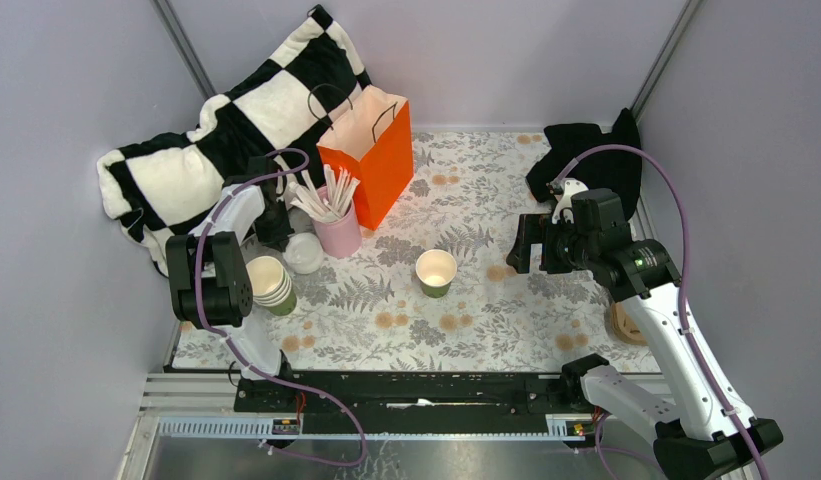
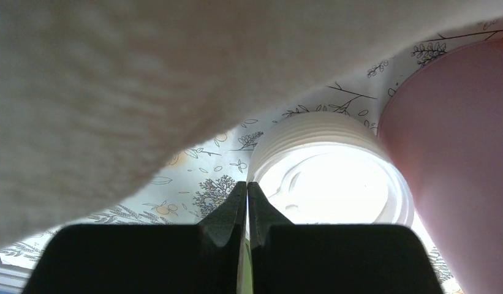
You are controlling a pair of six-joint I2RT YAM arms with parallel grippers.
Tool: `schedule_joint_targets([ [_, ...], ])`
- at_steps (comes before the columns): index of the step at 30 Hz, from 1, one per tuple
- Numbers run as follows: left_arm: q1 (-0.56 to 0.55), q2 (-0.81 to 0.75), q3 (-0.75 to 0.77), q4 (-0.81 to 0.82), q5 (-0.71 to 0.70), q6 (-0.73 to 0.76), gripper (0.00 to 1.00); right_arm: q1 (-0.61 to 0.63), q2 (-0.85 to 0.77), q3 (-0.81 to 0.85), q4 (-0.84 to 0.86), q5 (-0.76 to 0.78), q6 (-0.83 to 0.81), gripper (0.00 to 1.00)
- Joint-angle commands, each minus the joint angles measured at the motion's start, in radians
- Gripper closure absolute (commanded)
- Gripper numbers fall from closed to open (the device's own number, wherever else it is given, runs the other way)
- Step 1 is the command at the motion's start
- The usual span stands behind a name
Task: Pack the takeout coffee
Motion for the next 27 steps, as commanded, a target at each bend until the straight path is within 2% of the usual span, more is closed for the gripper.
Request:
schedule_joint_targets([
  [1,-0.002,-0.025,-0.001,0.009,-0.021,0.012,0.98,0.008,0.001,-0.002,0.028,0.014,-0.015,0.00],
  [16,-0.012,-0.109,0.012,-0.064,-0.055,-0.037,1.00,0.011,0.007,-0.005,0.038,0.004,-0.012,0.00],
  [27,-0.015,-0.084,0.021,-0.073,-0.015,-0.066,1.00,0.019,0.003,-0.013,0.039,0.003,-0.008,0.00],
])
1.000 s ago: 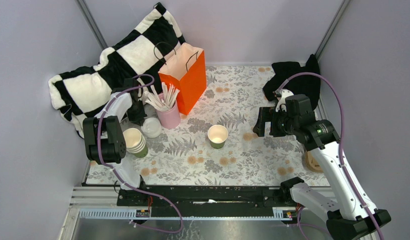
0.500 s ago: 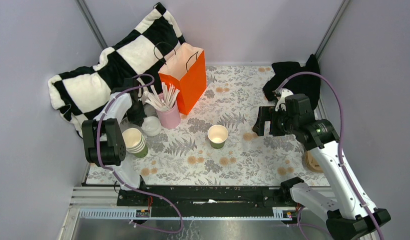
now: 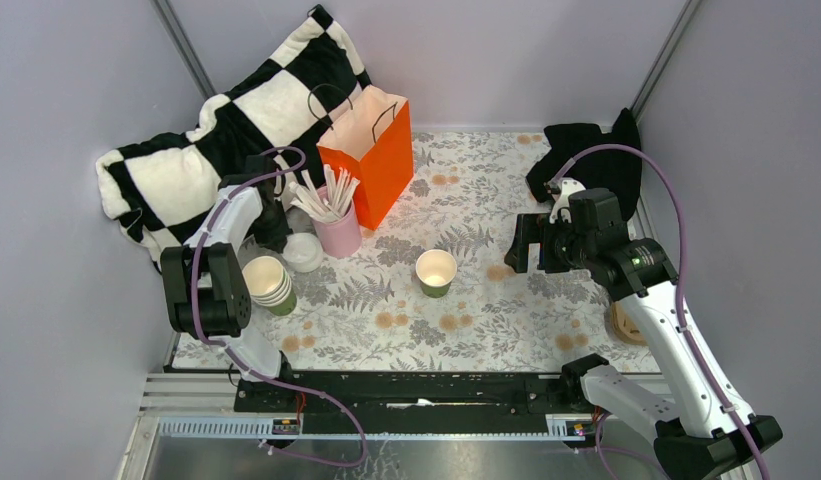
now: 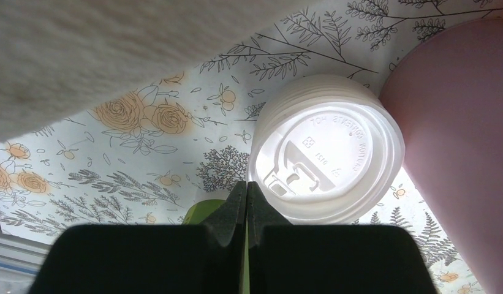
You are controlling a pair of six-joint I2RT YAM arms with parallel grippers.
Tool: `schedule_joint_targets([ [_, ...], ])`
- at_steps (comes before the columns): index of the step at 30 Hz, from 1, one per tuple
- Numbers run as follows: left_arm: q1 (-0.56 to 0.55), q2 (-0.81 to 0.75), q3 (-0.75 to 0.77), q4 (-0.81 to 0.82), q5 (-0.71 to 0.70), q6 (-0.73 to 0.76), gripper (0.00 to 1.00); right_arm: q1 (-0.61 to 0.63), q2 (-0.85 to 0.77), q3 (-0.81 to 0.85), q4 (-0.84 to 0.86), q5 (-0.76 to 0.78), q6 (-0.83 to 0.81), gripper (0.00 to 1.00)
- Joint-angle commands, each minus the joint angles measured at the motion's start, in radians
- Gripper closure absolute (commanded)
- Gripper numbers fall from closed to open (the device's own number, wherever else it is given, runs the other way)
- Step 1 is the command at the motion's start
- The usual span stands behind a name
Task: Pack the takeout coffee
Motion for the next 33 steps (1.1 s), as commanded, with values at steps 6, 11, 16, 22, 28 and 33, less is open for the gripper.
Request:
schedule_joint_targets([
  [6,-0.004,-0.002,0.023,-0.011,-0.003,-0.029,0.76,0.010,-0.004,-0.007,0.023,0.008,-0.010,0.00],
  [11,-0.009,0.030,0.027,-0.030,-0.016,-0.040,0.70,0.011,-0.006,-0.010,0.024,0.011,-0.012,0.00],
  [16,-0.012,0.042,0.024,-0.030,-0.042,-0.047,0.72,0.010,-0.006,-0.010,0.025,0.016,-0.013,0.00],
  [22,-0.014,0.061,0.032,-0.013,-0.028,-0.055,0.82,0.010,-0.004,-0.010,0.025,0.013,-0.013,0.00],
  [28,-0.014,0.057,0.035,0.001,-0.023,-0.067,0.94,0.011,-0.004,-0.009,0.025,0.015,-0.013,0.00],
  [33,-0.014,0.041,0.063,-0.001,-0.035,-0.081,1.00,0.010,-0.003,-0.005,0.024,0.016,-0.015,0.00],
])
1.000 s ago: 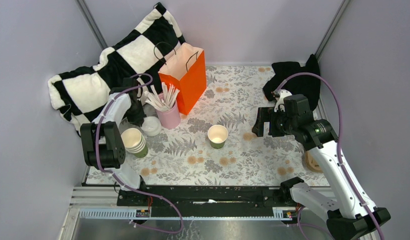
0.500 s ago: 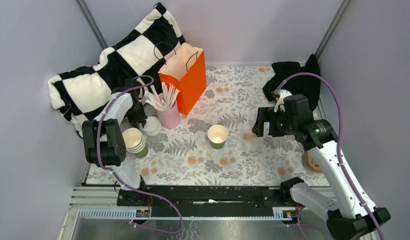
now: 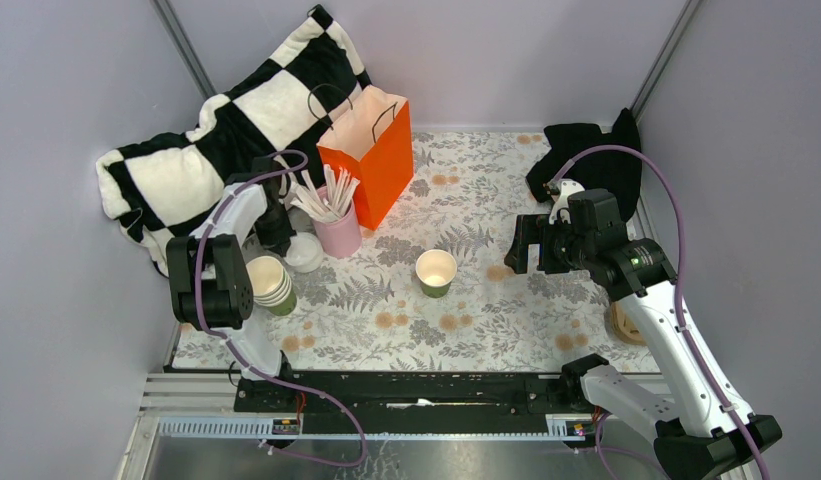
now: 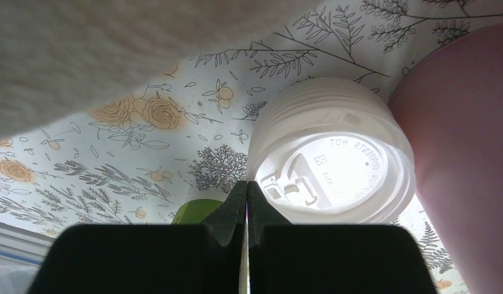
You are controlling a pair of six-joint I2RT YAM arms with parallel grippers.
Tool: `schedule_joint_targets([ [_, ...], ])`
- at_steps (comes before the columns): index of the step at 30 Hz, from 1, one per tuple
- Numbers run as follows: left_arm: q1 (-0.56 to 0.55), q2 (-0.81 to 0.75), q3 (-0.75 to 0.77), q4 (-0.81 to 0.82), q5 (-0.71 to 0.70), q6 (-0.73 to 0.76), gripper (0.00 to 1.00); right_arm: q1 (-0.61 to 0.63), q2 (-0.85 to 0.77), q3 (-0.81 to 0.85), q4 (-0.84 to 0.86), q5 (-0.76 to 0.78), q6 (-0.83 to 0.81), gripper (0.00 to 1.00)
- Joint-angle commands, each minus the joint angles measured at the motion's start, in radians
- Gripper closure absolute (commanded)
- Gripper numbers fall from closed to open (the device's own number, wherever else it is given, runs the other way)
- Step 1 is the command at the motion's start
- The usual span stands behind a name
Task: Pack the takeout coffee
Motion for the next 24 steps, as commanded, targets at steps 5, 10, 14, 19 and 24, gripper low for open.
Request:
schedule_joint_targets([
  [5,0.000,-0.035,0.082,-0.010,-0.048,-0.028,1.00,0.010,-0.005,0.005,0.022,0.016,-0.014,0.00],
  [10,0.000,-0.060,0.087,-0.034,-0.082,-0.036,1.00,0.010,-0.004,0.007,0.024,0.012,-0.012,0.00],
  [14,0.000,-0.089,0.119,-0.074,-0.117,-0.064,1.00,0.013,-0.001,0.009,0.023,0.010,-0.012,0.00],
  [19,0.000,-0.132,0.197,-0.140,-0.165,-0.135,1.00,0.023,0.008,0.018,0.021,0.009,-0.012,0.00],
  [24,0.000,-0.186,0.311,-0.211,-0.248,-0.247,1.00,0.039,0.026,0.049,0.012,0.009,-0.012,0.00],
])
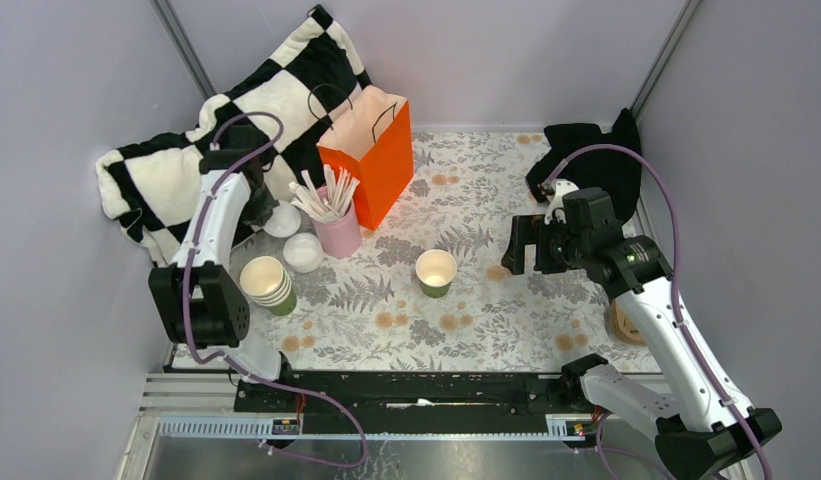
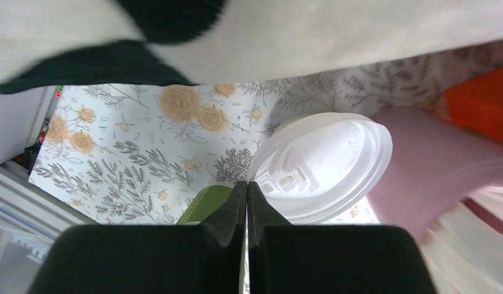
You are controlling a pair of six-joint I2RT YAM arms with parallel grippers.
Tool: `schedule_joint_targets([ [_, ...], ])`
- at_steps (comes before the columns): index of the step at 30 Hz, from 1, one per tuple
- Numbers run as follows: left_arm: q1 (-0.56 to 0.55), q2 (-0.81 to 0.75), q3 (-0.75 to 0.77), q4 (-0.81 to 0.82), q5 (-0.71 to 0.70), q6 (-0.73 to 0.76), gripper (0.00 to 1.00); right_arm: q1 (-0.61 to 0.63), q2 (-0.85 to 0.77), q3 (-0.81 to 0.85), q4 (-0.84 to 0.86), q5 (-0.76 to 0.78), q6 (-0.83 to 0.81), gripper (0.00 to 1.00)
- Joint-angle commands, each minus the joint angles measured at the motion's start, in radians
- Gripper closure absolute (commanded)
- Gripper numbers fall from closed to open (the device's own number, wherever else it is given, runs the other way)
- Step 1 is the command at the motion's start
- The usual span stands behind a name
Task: Pack the takeout coffee
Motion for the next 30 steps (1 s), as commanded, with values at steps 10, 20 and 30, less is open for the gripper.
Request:
schedule_joint_targets([
  [10,0.001,-0.298,0.342,-0.182,-0.143,-0.282,1.00,0.047,0.039,0.095,0.010,-0.019,0.011,0.00],
  [20,-0.135,-0.484,-0.023,0.872,0.866,-0.673,1.00,0.047,0.073,0.215,0.025,-0.162,0.081,0.00],
  [30,-0.553,-0.275,-0.150,1.826,1.041,-1.067,1.00,0.047,0.055,0.326,0.493,-0.542,0.468,0.00],
])
